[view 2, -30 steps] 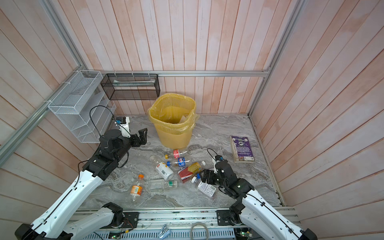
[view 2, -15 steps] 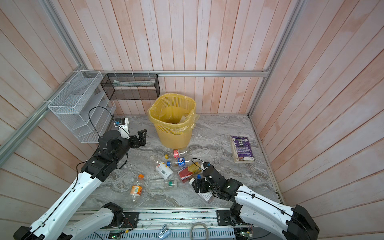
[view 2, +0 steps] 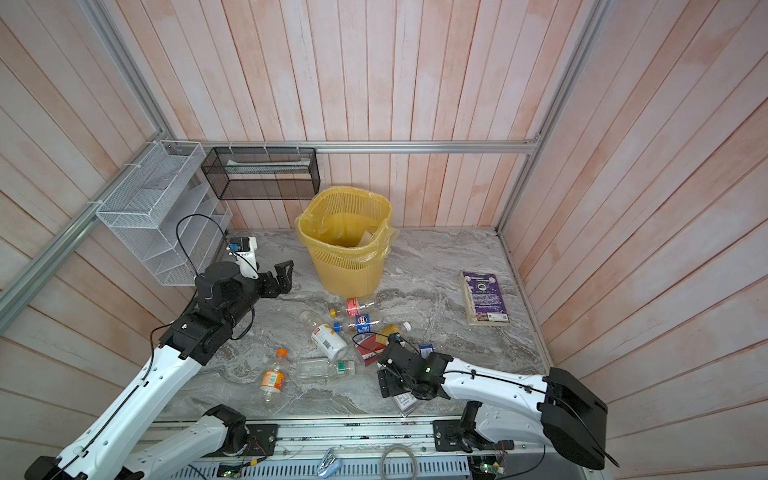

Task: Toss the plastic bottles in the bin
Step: 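Grasp the white-capped clear bottle with the right gripper while the left gripper withdraws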

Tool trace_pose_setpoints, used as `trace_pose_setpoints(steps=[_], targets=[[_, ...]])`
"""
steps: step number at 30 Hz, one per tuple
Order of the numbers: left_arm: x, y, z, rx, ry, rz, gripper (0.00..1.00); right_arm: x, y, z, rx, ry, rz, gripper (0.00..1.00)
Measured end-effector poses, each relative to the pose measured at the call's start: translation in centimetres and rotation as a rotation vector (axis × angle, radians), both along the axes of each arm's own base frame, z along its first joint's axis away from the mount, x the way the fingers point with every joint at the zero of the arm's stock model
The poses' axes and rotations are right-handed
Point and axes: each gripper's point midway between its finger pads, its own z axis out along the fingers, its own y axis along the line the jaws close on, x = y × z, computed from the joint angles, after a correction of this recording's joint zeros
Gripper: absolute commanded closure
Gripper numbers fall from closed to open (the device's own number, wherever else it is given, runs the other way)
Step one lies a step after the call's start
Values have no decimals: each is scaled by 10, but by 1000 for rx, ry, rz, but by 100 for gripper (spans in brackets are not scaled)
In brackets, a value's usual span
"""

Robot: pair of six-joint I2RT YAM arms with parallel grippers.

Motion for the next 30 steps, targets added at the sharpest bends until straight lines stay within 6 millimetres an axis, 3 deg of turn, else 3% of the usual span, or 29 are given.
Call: trace_pose_setpoints(steps=[6, 12, 15, 18, 22, 24, 30], targets=[[-1, 1, -3, 6, 11, 4, 0, -1, 3, -9, -91, 6, 34, 27], [-1, 4, -5, 10, 18, 12, 0, 1, -4, -7, -129, -15, 40, 45], [0, 6, -5, 12, 19, 21, 0, 5, -4, 7, -92, -58, 31, 53], [2, 11, -7, 8, 28, 42, 0, 16, 3, 46, 43, -169, 5, 56], [6, 22, -13, -2, 52, 82, 0, 36, -1, 119, 257, -382, -70, 62], [8, 28, -15, -15, 61, 102, 0, 48, -13, 161, 341, -512, -130, 62], [12, 49, -33, -58, 110, 165, 0, 71, -67, 315, 581, -984, -332, 61]])
